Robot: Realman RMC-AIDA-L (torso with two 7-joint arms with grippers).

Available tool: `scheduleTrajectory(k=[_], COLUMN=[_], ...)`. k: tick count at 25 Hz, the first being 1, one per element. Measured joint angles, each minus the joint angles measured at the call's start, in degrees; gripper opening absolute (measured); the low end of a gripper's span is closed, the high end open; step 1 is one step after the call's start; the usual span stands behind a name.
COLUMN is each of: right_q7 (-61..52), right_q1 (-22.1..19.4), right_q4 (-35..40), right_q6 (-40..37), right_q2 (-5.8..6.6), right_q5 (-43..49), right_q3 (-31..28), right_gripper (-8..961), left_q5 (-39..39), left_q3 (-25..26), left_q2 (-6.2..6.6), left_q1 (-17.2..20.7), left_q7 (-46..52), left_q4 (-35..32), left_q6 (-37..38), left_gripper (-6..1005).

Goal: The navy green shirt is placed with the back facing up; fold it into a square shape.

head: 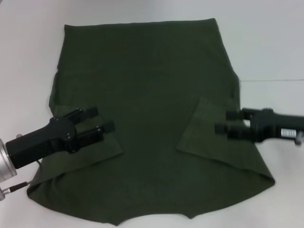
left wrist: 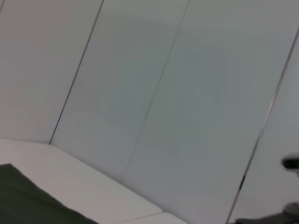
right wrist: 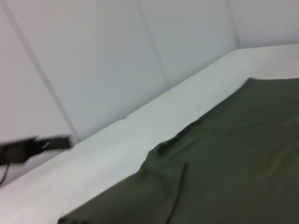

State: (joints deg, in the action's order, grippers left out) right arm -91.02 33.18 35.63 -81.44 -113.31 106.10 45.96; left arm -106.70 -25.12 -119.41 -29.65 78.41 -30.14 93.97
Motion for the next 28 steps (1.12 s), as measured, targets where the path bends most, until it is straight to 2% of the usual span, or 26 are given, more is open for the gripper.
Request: scheduleTrajectory(k=[4,6,8,9,10,12,16,18,21,26,28], right_q7=[6.4,8.7,10.3,10.9,11.2,11.4,11.5,11.5,11.6,11.3,11.3], right_q1=[-2.0,-2.2,-1.8,-1.5,-1.2,-0.6,0.6,0.8,1.1,1.6,2.1], right_q4=[-0.5,-1.6,-3.0,-3.7,-4.1,-4.5,-4.5,-4.5,-4.5,-4.7,-5.1], right_q6=[-3.0,-3.1,-3.1,-3.1,-3.3,-3.7,-4.6,-4.7,-5.0,-4.4,-4.1], right_q2=[-1.25,-1.67,-1.7,-1.61,-1.51,-1.2,-0.91,-0.88,-0.79,-0.74,-0.74], right_q5=[-0.2,0.1,0.4,0.6,0.8,1.4,3.3,3.5,4.2,5.4,5.9], right_q3=[0.0,0.2,0.5,0.6,0.6,0.8,1.2,1.2,1.3,1.3,1.3], right_gripper=[776,776,776,776,776,776,776,775,775,775,775], left_q5=[0.0,-0.5,-1.8,-3.8,-3.8,-8.6,-14.8,-19.5,-27.8,-32.8,-34.9], left_q3=[-0.2,-0.3,-0.2,-0.1,-0.1,0.1,0.7,2.7,8.6,14.5,15.2], left_q2=[0.06,0.53,1.24,1.87,1.87,2.7,3.71,4.57,5.6,6.5,6.7], left_q1=[-0.3,-1.1,-2.2,-3.1,-3.1,-4.2,-4.2,-4.1,-3.9,-2.2,-1.8], left_q7=[4.1,9.1,15.9,22.7,22.7,36.5,49.6,55.0,59.8,62.7,63.4], left_q4=[-0.1,-0.5,-1.2,-2.5,-2.5,-6.8,-11.7,-12.5,-12.9,-13.4,-13.6], left_q6=[-1.4,-2.7,-4.1,-4.9,-4.9,-5.4,-5.5,-5.6,-5.7,-5.6,-5.4], left_gripper=[872,872,872,872,872,872,873,873,873,872,872])
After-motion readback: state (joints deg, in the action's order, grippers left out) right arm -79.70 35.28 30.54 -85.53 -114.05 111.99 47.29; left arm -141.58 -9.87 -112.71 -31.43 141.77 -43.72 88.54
